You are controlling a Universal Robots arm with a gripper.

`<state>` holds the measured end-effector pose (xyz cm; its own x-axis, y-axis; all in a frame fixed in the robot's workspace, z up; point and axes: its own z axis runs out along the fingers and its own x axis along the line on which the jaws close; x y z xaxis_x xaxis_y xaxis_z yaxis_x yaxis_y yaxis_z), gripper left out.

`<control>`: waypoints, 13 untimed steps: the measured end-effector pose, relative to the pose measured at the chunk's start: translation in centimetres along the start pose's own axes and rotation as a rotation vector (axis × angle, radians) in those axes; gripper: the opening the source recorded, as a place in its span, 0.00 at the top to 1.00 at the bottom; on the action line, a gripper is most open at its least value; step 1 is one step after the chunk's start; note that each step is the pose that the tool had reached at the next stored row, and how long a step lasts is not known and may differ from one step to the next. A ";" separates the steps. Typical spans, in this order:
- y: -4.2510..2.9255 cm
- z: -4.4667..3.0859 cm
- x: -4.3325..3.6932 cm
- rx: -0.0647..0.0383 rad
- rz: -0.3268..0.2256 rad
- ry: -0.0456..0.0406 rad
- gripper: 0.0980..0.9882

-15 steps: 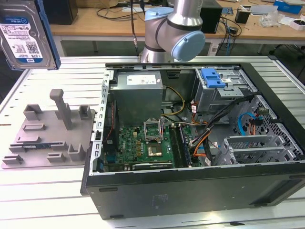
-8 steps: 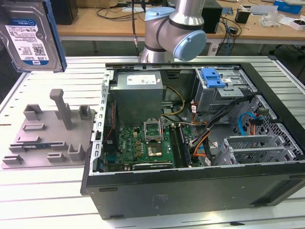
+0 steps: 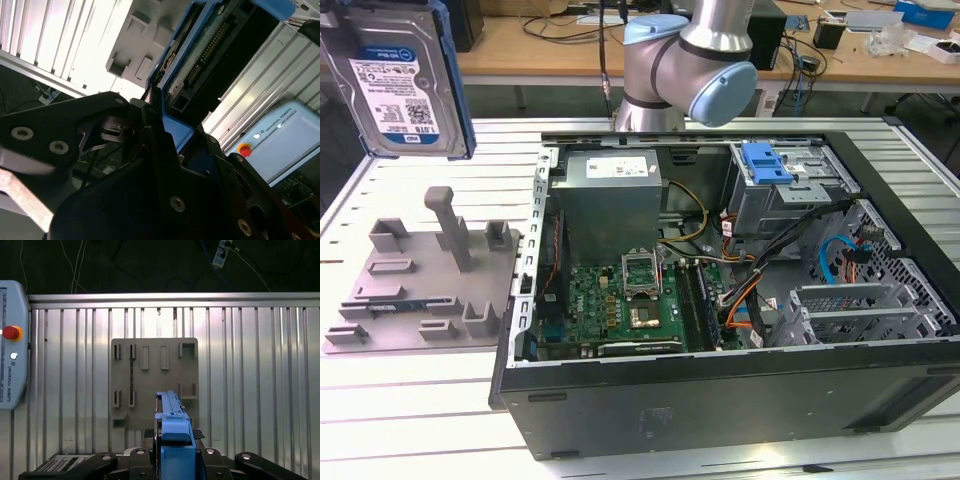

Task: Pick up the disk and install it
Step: 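Pick up the disk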

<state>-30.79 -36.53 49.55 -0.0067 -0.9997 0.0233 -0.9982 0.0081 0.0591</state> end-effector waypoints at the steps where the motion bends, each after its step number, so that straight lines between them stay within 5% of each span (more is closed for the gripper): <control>1: -0.31 -0.02 0.20 -0.003 0.000 0.0001 0.70; 13: -3.84 -0.35 2.18 -0.022 -0.001 0.0006 0.70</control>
<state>-26.95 -38.73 49.72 -0.0061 -0.9997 0.0239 -0.9967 0.0080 0.0813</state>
